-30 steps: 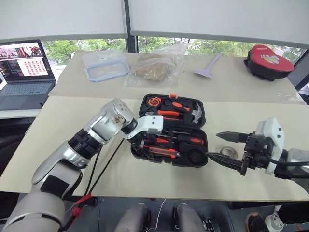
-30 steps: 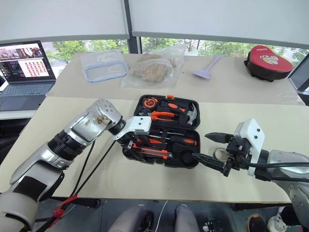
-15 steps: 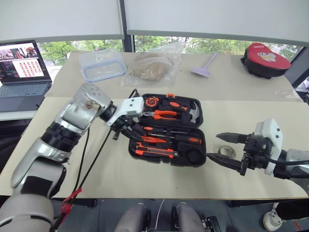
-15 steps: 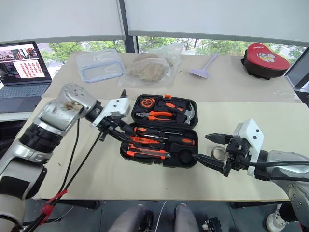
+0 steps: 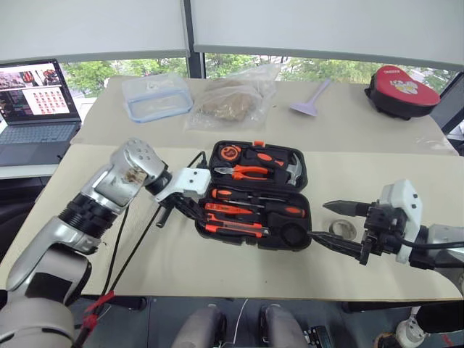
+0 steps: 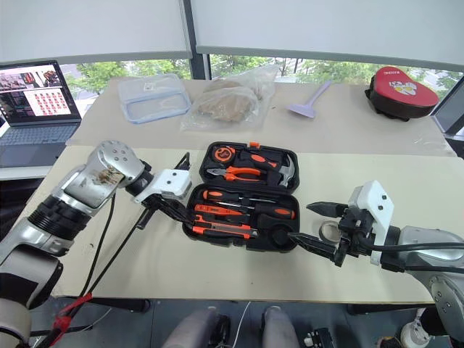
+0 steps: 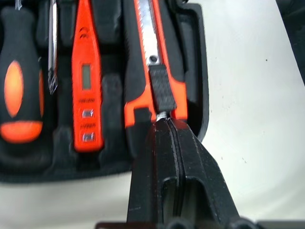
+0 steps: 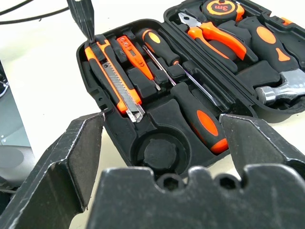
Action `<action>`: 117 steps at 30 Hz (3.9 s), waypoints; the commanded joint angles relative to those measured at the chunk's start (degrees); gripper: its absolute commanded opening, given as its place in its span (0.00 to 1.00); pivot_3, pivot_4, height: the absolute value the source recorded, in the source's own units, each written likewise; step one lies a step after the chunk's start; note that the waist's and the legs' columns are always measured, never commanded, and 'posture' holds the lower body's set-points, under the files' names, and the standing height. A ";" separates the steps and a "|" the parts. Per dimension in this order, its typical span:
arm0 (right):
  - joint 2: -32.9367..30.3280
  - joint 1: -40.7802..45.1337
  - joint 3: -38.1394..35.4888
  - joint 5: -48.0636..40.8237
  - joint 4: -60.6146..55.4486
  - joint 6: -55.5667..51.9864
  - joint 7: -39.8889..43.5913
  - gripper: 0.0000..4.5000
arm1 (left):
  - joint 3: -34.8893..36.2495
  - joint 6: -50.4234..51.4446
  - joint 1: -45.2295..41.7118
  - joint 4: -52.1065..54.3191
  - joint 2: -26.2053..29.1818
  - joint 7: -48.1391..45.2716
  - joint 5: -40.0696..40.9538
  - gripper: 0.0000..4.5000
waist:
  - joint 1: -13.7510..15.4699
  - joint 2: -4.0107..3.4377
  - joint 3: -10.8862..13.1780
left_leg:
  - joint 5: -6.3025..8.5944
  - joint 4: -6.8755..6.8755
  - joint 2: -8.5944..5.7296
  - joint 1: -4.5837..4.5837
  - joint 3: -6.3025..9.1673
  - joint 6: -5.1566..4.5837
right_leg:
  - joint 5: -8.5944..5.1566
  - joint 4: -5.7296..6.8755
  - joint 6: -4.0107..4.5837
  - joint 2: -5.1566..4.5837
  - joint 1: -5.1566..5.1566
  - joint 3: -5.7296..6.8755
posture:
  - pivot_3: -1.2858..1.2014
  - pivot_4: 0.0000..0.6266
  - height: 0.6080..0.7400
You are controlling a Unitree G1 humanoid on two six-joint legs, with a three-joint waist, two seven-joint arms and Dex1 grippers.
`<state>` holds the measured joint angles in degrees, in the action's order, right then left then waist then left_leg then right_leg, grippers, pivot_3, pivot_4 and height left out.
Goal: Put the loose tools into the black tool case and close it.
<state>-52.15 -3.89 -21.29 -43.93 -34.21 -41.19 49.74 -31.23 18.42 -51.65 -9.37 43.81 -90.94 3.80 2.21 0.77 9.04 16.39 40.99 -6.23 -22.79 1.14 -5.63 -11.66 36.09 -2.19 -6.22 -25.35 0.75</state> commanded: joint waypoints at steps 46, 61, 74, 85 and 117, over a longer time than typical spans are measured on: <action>0.33 1.71 -0.55 -0.83 -0.42 0.25 -1.07 1.00 | -2.71 -3.91 4.41 -0.22 -1.74 0.19 -8.37 0.01 | 0.06 -0.52 -0.39 | 0.08 -0.08 0.00 0.44 -0.01 -0.12 | 0.00 -0.06 -0.02 -0.04 0.37 -0.05 | 0.52 0.24 0.86; 0.06 3.23 0.36 -0.72 0.71 0.36 -0.82 1.00 | -1.44 -1.74 4.31 -1.25 -6.80 1.54 -9.36 0.01 | 0.16 -0.75 -0.60 | 0.11 -0.10 0.01 0.52 -0.02 -0.18 | -0.01 -0.11 -0.03 -0.03 0.46 -0.04 | 0.52 0.24 0.86; -0.35 3.21 0.01 -0.57 1.02 0.30 -0.28 1.00 | 4.37 -0.62 2.29 -2.86 -2.74 -0.94 -5.87 0.01 | -0.34 -0.73 -0.59 | 0.11 -0.13 0.04 0.52 -0.02 -0.17 | -0.01 -0.11 -0.03 -0.02 0.42 -0.05 | 0.52 0.24 0.86; -0.44 2.61 -0.09 -0.18 0.81 0.66 0.67 1.00 | 2.42 -1.62 1.24 2.11 4.21 -1.56 -0.87 0.01 | -1.06 -0.57 -0.47 | 0.09 -0.11 0.02 0.18 -0.03 -0.12 | -0.03 -0.10 0.00 -0.01 0.12 -0.06 | 0.52 0.24 0.86; -0.12 1.68 -0.60 -0.73 0.05 0.35 -0.40 1.00 | 3.09 -6.16 0.14 -5.63 -0.72 -1.56 -6.05 0.01 | 0.65 -0.55 -0.46 | 0.11 0.03 -0.04 0.16 -0.02 -0.16 | 0.00 -0.09 -0.04 -0.07 0.21 -0.03 | 0.52 0.24 0.86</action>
<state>-51.93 -2.62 -20.32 -44.04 -32.78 -41.25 49.56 -27.82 12.64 -50.41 -14.29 41.86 -92.28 -2.09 2.87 0.22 8.58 16.50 41.02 -6.26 -22.63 1.11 -5.79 -11.67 36.01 -2.23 -6.29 -25.15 0.73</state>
